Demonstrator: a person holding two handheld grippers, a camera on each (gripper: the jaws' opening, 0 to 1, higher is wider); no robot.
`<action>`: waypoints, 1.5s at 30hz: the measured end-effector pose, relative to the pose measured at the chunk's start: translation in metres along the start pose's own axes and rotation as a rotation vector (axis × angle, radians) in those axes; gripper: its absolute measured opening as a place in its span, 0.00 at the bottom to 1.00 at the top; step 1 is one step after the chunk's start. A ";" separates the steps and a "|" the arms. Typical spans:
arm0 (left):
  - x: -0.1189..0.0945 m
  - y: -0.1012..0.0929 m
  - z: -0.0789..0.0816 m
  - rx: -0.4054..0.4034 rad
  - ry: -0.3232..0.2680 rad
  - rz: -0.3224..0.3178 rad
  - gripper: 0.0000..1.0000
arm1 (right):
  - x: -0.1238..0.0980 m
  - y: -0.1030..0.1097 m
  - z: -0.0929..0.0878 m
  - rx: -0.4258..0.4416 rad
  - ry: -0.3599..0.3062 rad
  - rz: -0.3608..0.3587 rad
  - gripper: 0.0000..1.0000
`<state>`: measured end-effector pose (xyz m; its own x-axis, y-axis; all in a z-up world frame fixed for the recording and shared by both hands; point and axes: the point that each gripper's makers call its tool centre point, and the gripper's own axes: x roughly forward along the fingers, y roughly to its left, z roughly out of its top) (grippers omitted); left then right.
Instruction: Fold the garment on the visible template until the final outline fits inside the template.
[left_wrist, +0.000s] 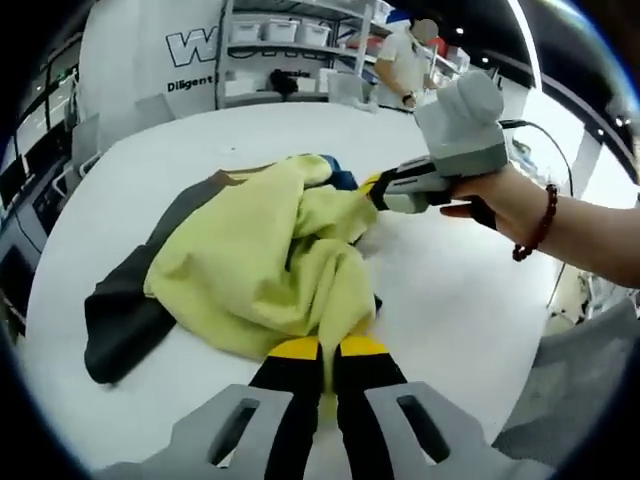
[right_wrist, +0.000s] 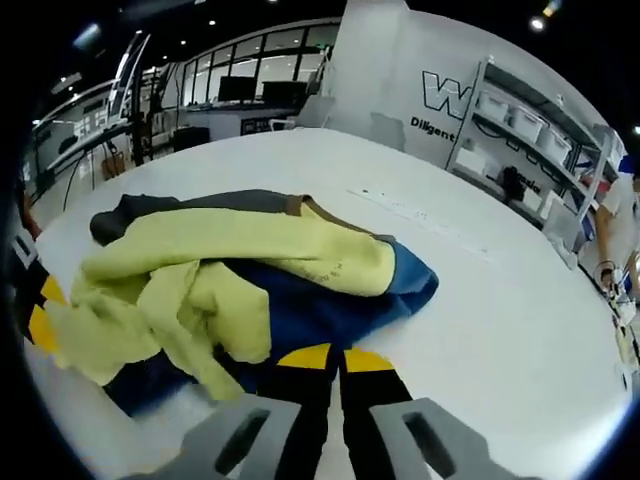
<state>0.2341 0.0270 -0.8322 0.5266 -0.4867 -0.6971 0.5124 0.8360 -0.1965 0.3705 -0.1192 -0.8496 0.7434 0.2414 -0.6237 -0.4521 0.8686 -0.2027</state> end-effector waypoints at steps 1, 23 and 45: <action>-0.002 0.001 0.001 0.008 0.007 -0.012 0.05 | 0.000 -0.002 -0.001 -0.002 0.009 0.003 0.00; -0.027 0.021 -0.008 0.075 0.082 -0.055 0.05 | -0.023 -0.040 -0.032 0.032 0.097 0.011 0.00; -0.040 0.040 -0.017 0.110 0.136 -0.037 0.05 | -0.002 -0.073 -0.031 -0.049 0.193 0.007 0.00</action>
<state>0.2224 0.0843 -0.8236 0.4136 -0.4715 -0.7788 0.6046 0.7818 -0.1522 0.3869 -0.1964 -0.8569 0.6339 0.1560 -0.7575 -0.4841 0.8439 -0.2313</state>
